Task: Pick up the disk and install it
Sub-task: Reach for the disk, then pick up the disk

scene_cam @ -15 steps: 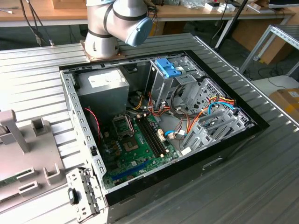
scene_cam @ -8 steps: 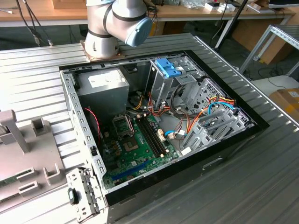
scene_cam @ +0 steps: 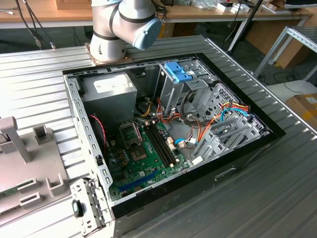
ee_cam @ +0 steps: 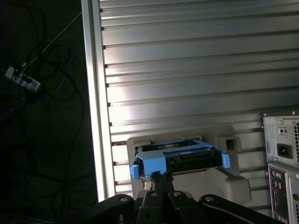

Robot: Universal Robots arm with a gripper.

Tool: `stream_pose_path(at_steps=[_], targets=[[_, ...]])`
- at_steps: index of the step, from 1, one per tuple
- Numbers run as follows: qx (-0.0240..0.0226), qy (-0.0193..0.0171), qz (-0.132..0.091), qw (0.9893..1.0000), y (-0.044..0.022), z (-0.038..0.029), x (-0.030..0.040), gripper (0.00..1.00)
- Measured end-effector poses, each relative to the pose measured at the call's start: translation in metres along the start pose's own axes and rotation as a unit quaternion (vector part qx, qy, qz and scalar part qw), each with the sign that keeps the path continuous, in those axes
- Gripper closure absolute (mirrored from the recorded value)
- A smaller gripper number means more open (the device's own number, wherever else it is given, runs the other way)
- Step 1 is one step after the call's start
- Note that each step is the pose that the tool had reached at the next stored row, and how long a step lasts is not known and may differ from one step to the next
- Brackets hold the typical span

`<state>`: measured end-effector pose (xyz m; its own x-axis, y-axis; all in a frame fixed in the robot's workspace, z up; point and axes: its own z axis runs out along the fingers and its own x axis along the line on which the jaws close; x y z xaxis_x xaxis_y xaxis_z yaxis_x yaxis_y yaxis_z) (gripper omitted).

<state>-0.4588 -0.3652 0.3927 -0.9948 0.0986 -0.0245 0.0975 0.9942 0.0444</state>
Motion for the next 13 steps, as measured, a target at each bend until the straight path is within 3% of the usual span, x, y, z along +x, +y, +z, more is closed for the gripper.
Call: stream_pose_path(at_steps=[13], targets=[[0.0000,0.0000,0.000,1.0000,-0.0005,-0.0001,-0.0001,0.89]])
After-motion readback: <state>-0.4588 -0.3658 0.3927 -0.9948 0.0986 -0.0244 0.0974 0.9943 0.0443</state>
